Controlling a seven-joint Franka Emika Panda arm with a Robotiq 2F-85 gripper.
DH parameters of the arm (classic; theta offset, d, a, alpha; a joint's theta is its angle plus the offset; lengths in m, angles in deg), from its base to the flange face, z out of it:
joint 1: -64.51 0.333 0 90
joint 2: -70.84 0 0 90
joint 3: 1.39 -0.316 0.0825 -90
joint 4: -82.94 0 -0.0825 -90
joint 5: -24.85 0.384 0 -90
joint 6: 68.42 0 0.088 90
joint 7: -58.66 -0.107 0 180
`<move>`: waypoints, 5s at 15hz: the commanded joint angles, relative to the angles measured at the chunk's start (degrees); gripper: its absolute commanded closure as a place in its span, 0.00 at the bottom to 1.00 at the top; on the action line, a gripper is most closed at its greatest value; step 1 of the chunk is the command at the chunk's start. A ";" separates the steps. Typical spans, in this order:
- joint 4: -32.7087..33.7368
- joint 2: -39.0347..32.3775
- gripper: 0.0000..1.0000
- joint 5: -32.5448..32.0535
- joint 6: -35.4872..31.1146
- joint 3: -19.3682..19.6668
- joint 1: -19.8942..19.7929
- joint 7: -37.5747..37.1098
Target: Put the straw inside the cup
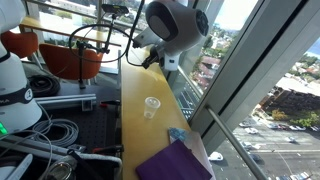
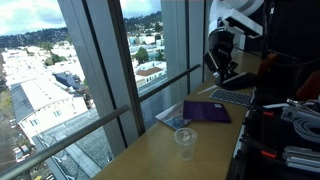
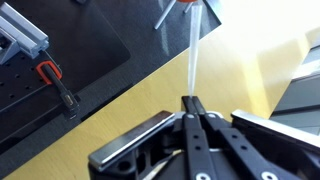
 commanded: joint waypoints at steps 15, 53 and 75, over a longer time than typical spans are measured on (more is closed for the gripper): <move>18.92 -31.39 1.00 22.37 14.43 2.59 -4.41 1.10; 29.44 -46.94 1.00 22.64 18.45 2.27 -4.73 2.87; 27.69 -43.79 1.00 22.03 17.95 3.96 -4.74 0.92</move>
